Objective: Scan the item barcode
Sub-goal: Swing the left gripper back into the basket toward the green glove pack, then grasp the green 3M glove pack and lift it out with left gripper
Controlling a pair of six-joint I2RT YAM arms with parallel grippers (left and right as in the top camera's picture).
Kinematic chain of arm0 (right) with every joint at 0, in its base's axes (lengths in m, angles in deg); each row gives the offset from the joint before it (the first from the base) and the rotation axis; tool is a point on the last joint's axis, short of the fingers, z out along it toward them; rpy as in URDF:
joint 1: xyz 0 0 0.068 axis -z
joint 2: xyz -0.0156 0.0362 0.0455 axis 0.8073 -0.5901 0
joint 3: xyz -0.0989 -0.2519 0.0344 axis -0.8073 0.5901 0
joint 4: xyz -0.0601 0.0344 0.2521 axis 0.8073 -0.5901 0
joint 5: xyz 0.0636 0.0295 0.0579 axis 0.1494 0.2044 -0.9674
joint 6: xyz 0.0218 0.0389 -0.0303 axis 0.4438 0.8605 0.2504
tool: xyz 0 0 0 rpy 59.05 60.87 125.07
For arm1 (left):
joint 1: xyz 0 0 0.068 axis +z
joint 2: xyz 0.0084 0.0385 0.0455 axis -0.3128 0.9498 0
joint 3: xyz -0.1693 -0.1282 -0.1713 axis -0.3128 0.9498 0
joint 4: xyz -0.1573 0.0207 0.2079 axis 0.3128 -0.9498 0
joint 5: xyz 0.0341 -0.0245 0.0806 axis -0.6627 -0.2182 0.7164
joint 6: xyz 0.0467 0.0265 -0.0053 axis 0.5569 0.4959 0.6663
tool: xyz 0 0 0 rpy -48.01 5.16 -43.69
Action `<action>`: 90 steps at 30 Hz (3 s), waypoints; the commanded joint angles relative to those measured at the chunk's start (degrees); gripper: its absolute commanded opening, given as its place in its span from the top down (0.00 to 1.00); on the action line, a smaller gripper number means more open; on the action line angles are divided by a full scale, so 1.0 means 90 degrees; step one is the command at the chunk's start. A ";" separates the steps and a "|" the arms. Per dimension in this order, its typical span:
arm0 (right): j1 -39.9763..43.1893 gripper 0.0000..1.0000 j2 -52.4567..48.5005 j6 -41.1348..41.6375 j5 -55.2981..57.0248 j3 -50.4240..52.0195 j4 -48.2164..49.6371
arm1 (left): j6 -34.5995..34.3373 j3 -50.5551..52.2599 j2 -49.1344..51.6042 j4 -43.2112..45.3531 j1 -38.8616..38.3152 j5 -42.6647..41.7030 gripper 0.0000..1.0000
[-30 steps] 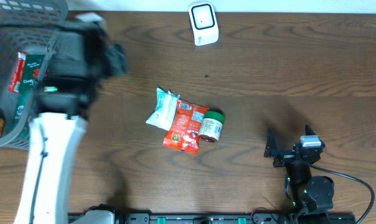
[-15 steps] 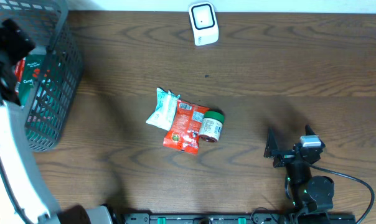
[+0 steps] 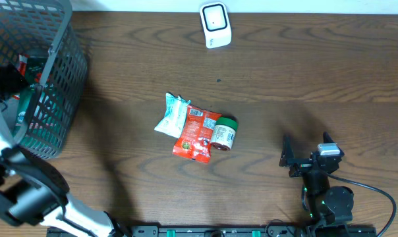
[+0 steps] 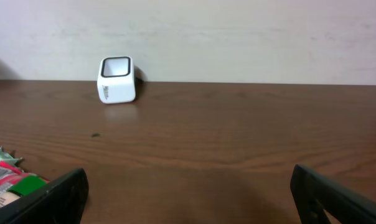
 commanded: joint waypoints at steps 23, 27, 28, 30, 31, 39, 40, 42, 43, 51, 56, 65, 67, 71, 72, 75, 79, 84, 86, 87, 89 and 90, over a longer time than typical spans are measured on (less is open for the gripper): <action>0.0027 0.01 0.0034 -0.0053 0.0015 0.0005 -0.0027 | 0.1071 0.0002 0.2217 -0.0189 -0.0136 -0.1433 0.20; 0.0027 0.01 0.0034 -0.0053 0.0015 0.0005 -0.0024 | 0.1071 0.0002 0.2217 -0.0194 -0.0189 -0.1433 0.56; 0.0027 0.01 0.0034 -0.0053 0.0015 0.0005 -0.0027 | 0.1071 0.0002 0.2217 -0.0192 -0.0194 -0.1435 0.64; 0.0027 0.01 0.0034 -0.0053 0.0015 0.0005 -0.0024 | 0.1069 0.0002 0.2210 -0.0197 -0.0194 -0.1435 0.77; 0.0027 0.01 0.0034 -0.0053 0.0012 0.0005 -0.0024 | 0.1064 -0.0002 0.2188 -0.0211 -0.0194 -0.1435 0.81; 0.0027 0.01 0.0034 -0.0053 0.0012 0.0005 -0.0024 | 0.0372 -0.0187 0.1197 -0.0058 -0.0192 -0.1430 0.76; 0.0027 0.01 0.0034 -0.0053 0.0015 0.0005 -0.0027 | 0.0374 -0.0187 0.1052 -0.0005 -0.0192 -0.1428 0.58; 0.0027 0.01 0.0034 -0.0053 0.0015 0.0005 -0.0024 | 0.0374 -0.0187 0.0787 0.0148 -0.0192 -0.1428 0.31; 0.0027 0.01 0.0034 -0.0053 0.0015 0.0005 -0.0027 | 0.0376 -0.0185 0.0707 0.0197 -0.0192 -0.1428 0.20; 0.0027 0.01 0.0034 -0.0053 0.0012 0.0005 -0.0027 | 0.0984 -0.0153 0.0804 0.0459 -0.0182 -0.1404 0.07; 0.0027 0.01 0.0034 -0.0053 0.0015 0.0005 -0.0027 | 0.1316 -0.0138 0.0988 0.0658 -0.0175 -0.1401 0.07; 0.0027 0.01 0.0034 -0.0053 0.0015 0.0005 -0.0027 | 0.1914 -0.0136 0.1761 0.1042 -0.0170 -0.1071 0.01; 0.0027 0.01 0.0034 -0.0053 0.0015 0.0005 -0.0027 | 0.1957 -0.0136 0.1836 0.1171 -0.0170 -0.1073 0.02; 0.0027 0.01 0.0034 -0.0053 0.0012 0.0005 -0.0027 | 0.2062 -0.0136 0.1853 0.1348 -0.0168 -0.1071 0.02; 0.0027 0.01 0.0034 -0.0053 0.0015 0.0005 -0.0027 | 0.2098 -0.0136 0.1870 0.1350 -0.0168 -0.1071 0.02; 0.0027 0.01 0.0034 -0.0053 0.0015 0.0005 -0.0027 | 0.2091 -0.0136 0.2004 0.1290 -0.0170 -0.1071 0.02; 0.0027 0.01 0.0034 -0.0053 0.0015 0.0005 -0.0024 | 0.2086 -0.0134 0.2399 0.1056 -0.0170 -0.1073 0.02; 0.0027 0.01 0.0034 -0.0053 0.0015 0.0005 -0.0027 | 0.2072 -0.0131 0.2735 0.0634 -0.0170 -0.1073 0.01; 0.0027 0.01 0.0034 -0.0056 0.0015 0.0005 -0.0024 | 0.2069 -0.0131 0.2725 0.0561 -0.0170 -0.1100 0.11; 0.0027 0.01 0.0034 -0.0053 0.0015 0.0005 -0.0024 | 0.2069 -0.0131 0.2710 0.0539 -0.0170 -0.1151 0.18; 0.0027 0.01 0.0034 -0.0053 0.0015 0.0005 -0.0027 | 0.2072 -0.0131 0.2662 0.0457 -0.0170 -0.1338 0.38; 0.0027 0.01 0.0034 -0.0053 0.0015 0.0005 -0.0027 | 0.2072 -0.0131 0.2625 0.0444 -0.0170 -0.1460 0.47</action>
